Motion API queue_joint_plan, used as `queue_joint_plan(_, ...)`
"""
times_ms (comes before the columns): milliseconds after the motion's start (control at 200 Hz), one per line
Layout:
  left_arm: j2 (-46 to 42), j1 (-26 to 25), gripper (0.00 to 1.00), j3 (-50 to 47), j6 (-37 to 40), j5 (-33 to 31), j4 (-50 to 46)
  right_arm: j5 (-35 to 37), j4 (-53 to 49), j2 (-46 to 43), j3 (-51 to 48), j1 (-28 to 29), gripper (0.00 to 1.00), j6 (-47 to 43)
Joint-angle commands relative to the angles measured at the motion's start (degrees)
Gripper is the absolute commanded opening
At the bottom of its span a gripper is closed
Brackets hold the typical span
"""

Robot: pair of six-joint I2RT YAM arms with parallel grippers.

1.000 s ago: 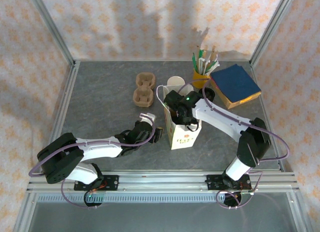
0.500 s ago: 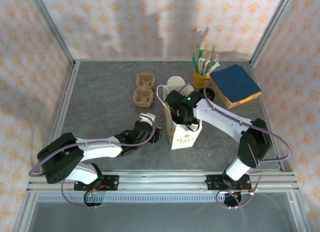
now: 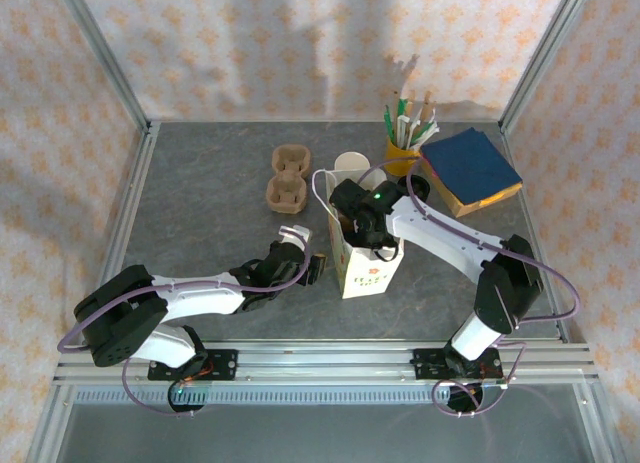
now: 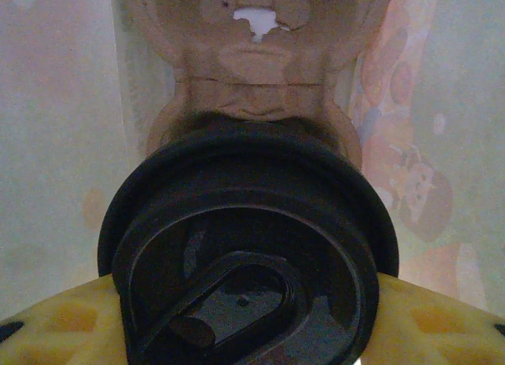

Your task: Pack the takeout coffee

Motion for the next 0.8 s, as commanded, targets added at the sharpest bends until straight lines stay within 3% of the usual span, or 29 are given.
queue_joint_plan(0, 0.4, -0.6, 0.82, 1.2, -0.2, -1.9, -0.5, -1.1, 2.9, 4.1, -2.1, -0.4, 0.53, -0.8)
queue_joint_plan(536, 0.6, -0.6, 0.82, 2.2, 0.4, -2.4, -1.1, -0.2, 2.5, 2.5, -1.1, -0.4, 0.57, -0.5)
queue_joint_plan(796, 0.4, -0.6, 0.82, 2.0, 0.2, -2.4, -1.1, 0.7, 2.0, 1.2, -0.5, -0.4, 0.72, -0.7)
